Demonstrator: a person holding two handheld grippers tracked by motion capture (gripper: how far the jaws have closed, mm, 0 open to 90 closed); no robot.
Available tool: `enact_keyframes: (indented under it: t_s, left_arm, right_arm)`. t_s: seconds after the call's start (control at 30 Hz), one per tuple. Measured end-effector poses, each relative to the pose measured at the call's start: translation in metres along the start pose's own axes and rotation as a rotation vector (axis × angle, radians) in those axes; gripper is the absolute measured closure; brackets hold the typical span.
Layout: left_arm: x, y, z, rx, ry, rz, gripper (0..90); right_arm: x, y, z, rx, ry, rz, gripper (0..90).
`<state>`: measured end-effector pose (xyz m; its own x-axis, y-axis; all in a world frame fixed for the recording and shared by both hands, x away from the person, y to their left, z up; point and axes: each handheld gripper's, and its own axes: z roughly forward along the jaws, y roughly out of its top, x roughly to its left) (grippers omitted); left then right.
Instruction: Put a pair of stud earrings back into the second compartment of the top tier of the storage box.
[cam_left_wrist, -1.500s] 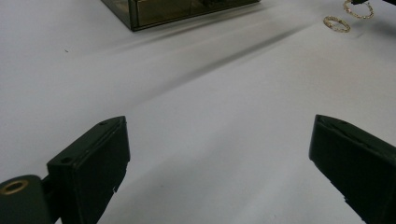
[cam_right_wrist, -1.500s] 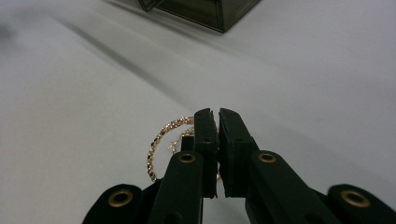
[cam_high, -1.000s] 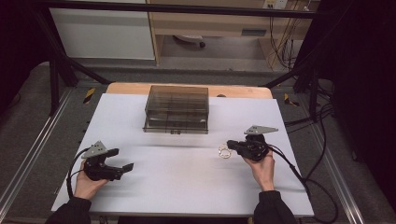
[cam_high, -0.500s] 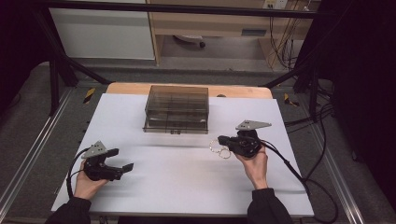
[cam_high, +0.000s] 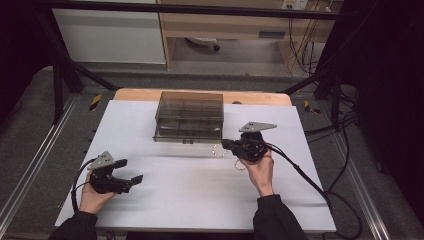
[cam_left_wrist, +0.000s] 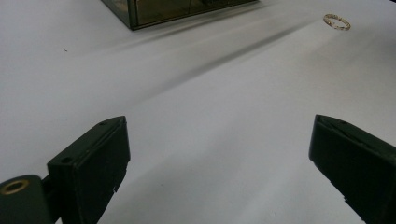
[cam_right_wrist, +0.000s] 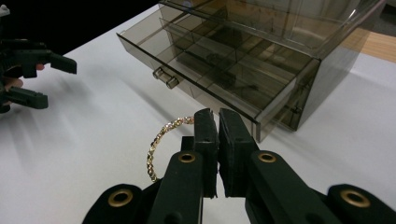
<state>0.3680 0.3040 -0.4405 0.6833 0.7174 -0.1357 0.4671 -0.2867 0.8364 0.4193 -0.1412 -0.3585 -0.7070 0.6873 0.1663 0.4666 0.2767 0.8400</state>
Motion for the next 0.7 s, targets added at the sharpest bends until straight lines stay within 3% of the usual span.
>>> enact_keyframes:
  t_s: [0.7]
  left_arm:
    - [0.0, 0.0, 0.0, -0.003, -0.002, -0.001, 5.1]
  right_arm:
    - [0.016, 0.035, 0.049, -0.017, -0.014, 0.003, 86.9]
